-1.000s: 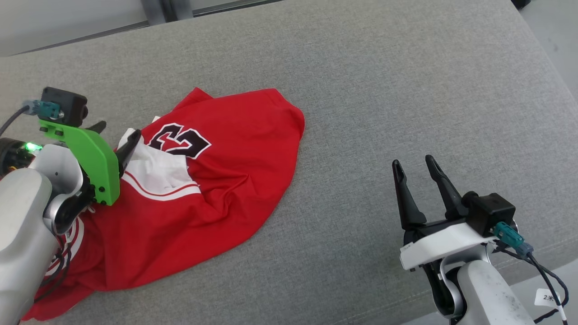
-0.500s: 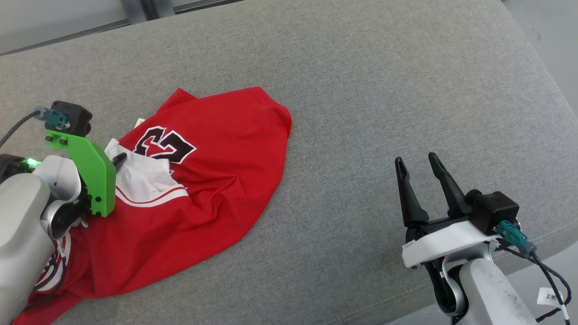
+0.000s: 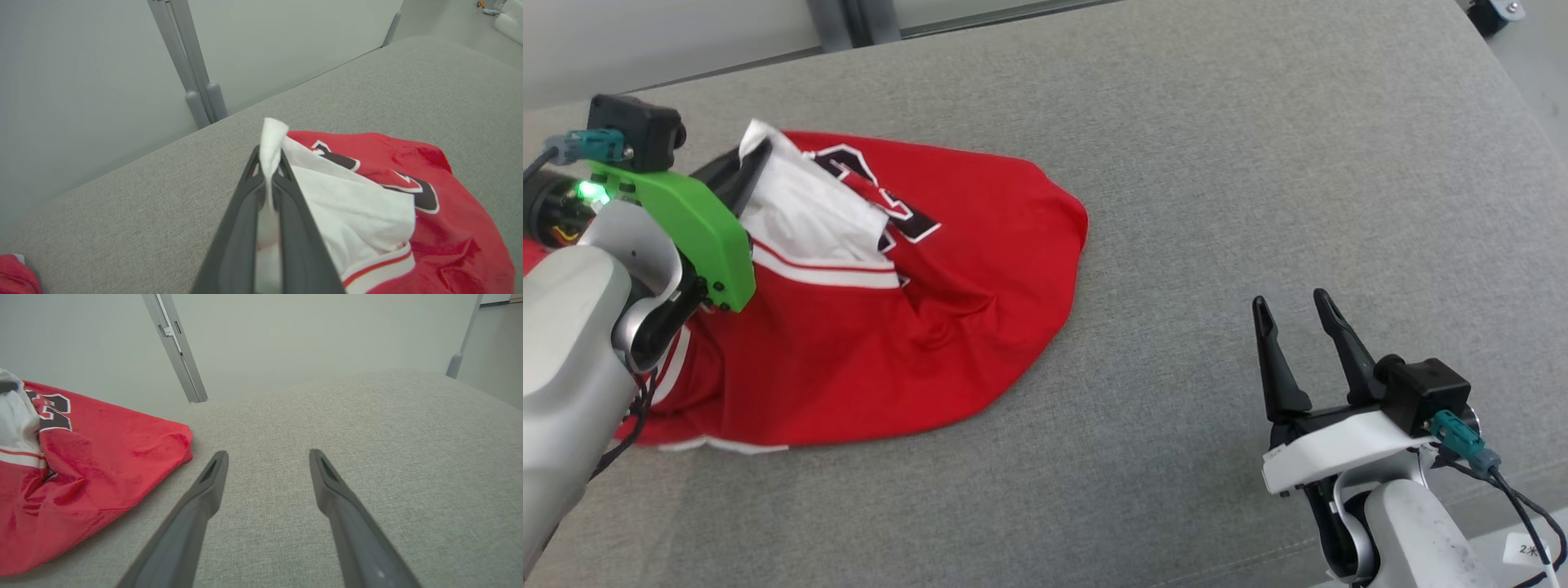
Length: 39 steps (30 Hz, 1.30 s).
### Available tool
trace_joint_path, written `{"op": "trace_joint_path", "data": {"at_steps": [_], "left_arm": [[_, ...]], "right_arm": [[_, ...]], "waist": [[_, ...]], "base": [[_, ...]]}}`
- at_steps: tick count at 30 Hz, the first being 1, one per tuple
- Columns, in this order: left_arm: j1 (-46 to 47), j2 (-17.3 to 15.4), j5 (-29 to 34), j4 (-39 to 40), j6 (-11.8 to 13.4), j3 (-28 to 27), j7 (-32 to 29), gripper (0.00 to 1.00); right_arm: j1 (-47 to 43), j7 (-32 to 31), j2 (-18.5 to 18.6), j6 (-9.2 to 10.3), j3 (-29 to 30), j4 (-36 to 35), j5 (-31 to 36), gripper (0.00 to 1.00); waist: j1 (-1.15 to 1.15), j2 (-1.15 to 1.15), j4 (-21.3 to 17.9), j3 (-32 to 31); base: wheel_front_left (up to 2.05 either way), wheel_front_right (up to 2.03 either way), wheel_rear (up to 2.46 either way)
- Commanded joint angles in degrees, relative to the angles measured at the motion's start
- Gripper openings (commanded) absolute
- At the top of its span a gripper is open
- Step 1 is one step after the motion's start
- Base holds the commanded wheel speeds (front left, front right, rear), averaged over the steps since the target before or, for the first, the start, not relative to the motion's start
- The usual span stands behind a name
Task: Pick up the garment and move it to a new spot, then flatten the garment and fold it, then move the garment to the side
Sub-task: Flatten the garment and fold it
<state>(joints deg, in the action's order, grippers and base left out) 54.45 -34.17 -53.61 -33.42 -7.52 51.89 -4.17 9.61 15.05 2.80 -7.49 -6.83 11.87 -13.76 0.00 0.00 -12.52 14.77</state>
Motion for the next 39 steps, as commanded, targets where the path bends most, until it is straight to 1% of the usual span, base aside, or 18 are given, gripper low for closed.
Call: {"op": "trace_joint_path", "data": {"at_steps": [1, 6, 9, 11, 16, 20, 23, 25, 27, 28, 29, 30, 33, 36, 39], "left_arm": [[1.5, 0.1, 1.2, 0.5, 0.1, -0.3, 2.2, 0.0], [0.0, 1.4, 3.8, 3.8, 0.2, 0.7, 8.3, 0.0], [-3.2, 1.9, 4.4, 6.8, 1.3, 1.2, 11.1, 0.0], [-6.1, 1.9, 4.9, 9.3, 2.6, 1.7, 12.7, 0.0], [-17.6, 1.0, 3.0, 16.0, 7.5, 3.1, 15.5, 0.0], [-26.8, 0.9, 1.2, 19.5, 10.8, 3.9, 17.0, 0.0], [-31.8, 1.0, 1.3, 20.3, 12.2, 5.6, 17.4, 0.0], [-33.9, 1.7, 0.8, 20.5, 12.6, 6.1, 17.7, 0.0], [-35.3, 2.7, 0.5, 20.5, 12.5, 6.6, 18.0, 0.0], [-35.6, 3.1, 0.6, 20.5, 12.4, 6.5, 18.2, 0.2], [-35.9, 3.5, 0.7, 20.4, 12.4, 6.4, 18.4, 0.47], [-36.0, 4.0, 1.0, 20.4, 12.4, 6.1, 18.5, 1.0], [-35.9, 5.0, 2.4, 20.3, 12.6, 5.2, 19.0, 1.0], [-36.1, 5.7, 3.5, 21.1, 13.1, 2.7, 19.4, 1.0], [-37.9, 6.6, 6.6, 23.3, 13.9, -3.0, 19.4, 1.0]], "right_arm": [[-0.6, 0.2, 0.2, 0.0, 0.2, 0.1, 0.6, 1.0], [-1.4, 0.2, 0.2, 0.0, 0.6, 0.4, 1.2, 1.0], [-2.2, 0.2, 0.2, 0.0, 0.8, 0.5, 1.3, 1.0], [-3.0, 0.2, 0.2, 0.01, 0.9, 0.6, 1.3, 1.0], [-4.6, 0.2, 0.2, 0.0, 1.8, 0.5, 1.6, 1.0], [-5.2, 0.2, 0.2, 0.01, 2.5, 0.6, 2.1, 1.0], [-5.4, 0.2, 0.1, 0.0, 2.7, 0.6, 2.7, 1.0], [-5.3, 0.2, 0.2, 0.01, 2.8, 0.7, 2.9, 1.0], [-5.1, 0.2, 0.2, 0.0, 3.0, 0.9, 3.0, 1.0], [-5.0, 0.2, 0.2, 0.01, 2.8, 1.0, 3.1, 1.0], [-4.9, 0.2, 0.2, 0.0, 2.6, 1.2, 3.1, 1.0], [-4.8, 0.2, 0.2, 0.0, 2.5, 1.4, 3.1, 1.0], [-5.1, 0.2, 0.2, 0.01, 2.1, 1.7, 2.7, 1.0], [-5.5, 0.2, 0.2, 0.01, 1.6, 2.0, 2.5, 1.0], [-5.9, 0.2, 0.2, 0.01, 2.0, 2.1, 2.3, 1.0]], "waist": [[0.0, 0.0, 3.0, -2.3], [0.0, 0.0, 6.0, -4.6], [0.0, 0.0, 7.4, -5.6], [0.0, 0.0, 8.3, -6.2], [0.0, 0.0, 10.7, -7.0], [0.0, 0.0, 12.9, -7.2], [0.0, 0.0, 14.6, -7.3], [0.0, 0.0, 15.7, -7.5], [0.0, 0.0, 16.9, -7.8], [0.0, 0.0, 17.2, -7.9], [0.0, 0.0, 17.5, -8.1], [0.0, 0.0, 17.8, -8.4], [0.0, 0.0, 18.3, -9.0], [0.0, 0.0, 18.1, -9.5], [0.0, 0.0, 17.7, -10.0]], "base": [[0.0, 0.0, 0.0], [0.0, 0.0, 0.0], [0.0, 0.0, 0.0], [0.0, 0.0, 0.0], [0.0, 0.0, 0.0], [0.0, 0.0, 0.0], [0.0, 0.0, 0.0], [0.0, 0.0, 0.0], [0.0, 0.0, 0.0], [0.0, 0.0, 0.0], [0.0, 0.0, 0.0], [0.0, 0.0, 0.0], [0.0, 0.0, 0.0], [0.0, 0.0, 0.0], [0.0, 0.0, 0.0]]}}
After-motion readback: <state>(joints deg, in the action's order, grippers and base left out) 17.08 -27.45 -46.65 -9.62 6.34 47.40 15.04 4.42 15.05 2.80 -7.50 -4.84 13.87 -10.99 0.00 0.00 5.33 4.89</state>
